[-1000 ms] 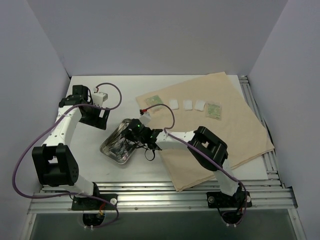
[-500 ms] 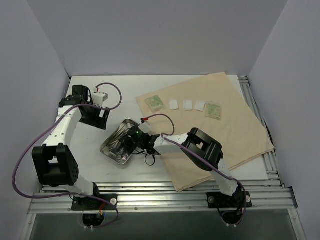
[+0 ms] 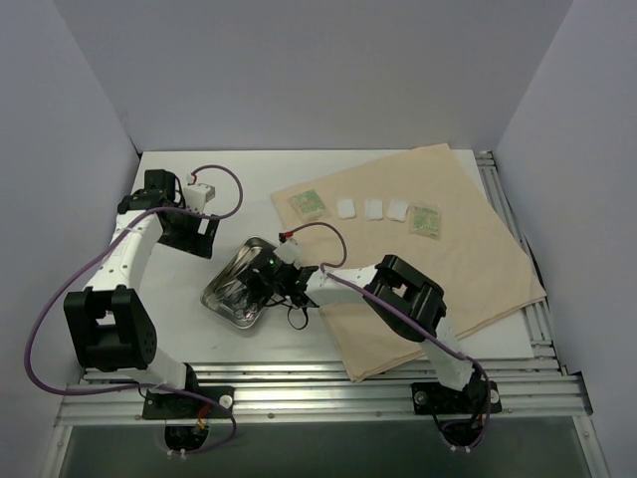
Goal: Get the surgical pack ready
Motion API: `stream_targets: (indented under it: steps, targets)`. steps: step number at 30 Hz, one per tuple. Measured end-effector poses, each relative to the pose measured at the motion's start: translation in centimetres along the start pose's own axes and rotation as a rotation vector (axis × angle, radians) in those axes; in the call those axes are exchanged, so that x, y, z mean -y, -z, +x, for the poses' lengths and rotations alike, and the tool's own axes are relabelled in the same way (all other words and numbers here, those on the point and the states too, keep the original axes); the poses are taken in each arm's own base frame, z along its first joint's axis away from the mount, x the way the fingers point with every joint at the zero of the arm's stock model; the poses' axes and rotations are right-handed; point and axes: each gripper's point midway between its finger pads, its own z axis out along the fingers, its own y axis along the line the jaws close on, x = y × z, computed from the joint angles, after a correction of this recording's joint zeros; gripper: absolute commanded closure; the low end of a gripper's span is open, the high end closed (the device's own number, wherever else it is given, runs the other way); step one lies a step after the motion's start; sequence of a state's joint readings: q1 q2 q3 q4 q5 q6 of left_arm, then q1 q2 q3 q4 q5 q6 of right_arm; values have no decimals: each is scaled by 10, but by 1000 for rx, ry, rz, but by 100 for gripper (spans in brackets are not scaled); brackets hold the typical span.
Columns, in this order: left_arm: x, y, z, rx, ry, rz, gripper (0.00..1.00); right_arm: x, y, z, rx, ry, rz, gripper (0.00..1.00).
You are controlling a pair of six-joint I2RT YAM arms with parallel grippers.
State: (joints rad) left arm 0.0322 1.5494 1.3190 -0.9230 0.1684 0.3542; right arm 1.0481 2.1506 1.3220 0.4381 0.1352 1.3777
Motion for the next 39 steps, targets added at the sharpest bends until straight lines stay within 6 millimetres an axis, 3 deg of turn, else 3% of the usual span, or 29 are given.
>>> stream_targets:
  steps: [3, 6, 12, 16, 19, 20, 25, 28, 32, 35, 39]
  targets:
    - [0, 0, 0, 1, -4, 2, 5, -7, 5, -9, 32, 75, 6, 75]
    - [0, 0, 0, 1, -8, 4, 5, -30, 23, -25, 79, 158, -29, 74]
    - [3, 1, 0, 0, -11, 19, 5, -107, 91, -71, 200, 281, -192, 61]
    - [4, 3, -1, 2, -13, 26, 5, -129, 132, -114, 268, 323, -231, 54]
    - [4, 8, -6, 13, -14, 28, 5, -108, 151, -165, 319, 331, -180, 52]
    - [5, 10, -8, 17, -13, 29, 5, -92, 156, -186, 334, 334, -143, 52]
    - [6, 19, -20, 44, 4, 41, 5, -25, 167, -257, 333, 375, 33, 48]
    - [6, 22, -29, 60, 16, 46, 5, 5, 168, -278, 261, 431, 120, 47]
    - [6, 23, -33, 56, 29, 49, 5, 17, 152, -303, 196, 495, 151, 46]
    - [6, 21, -34, 47, 31, 52, 5, 35, 131, -317, 134, 513, 163, 51]
    - [7, 22, -43, 57, 25, 53, 5, 68, 98, -336, 60, 520, 205, 66]
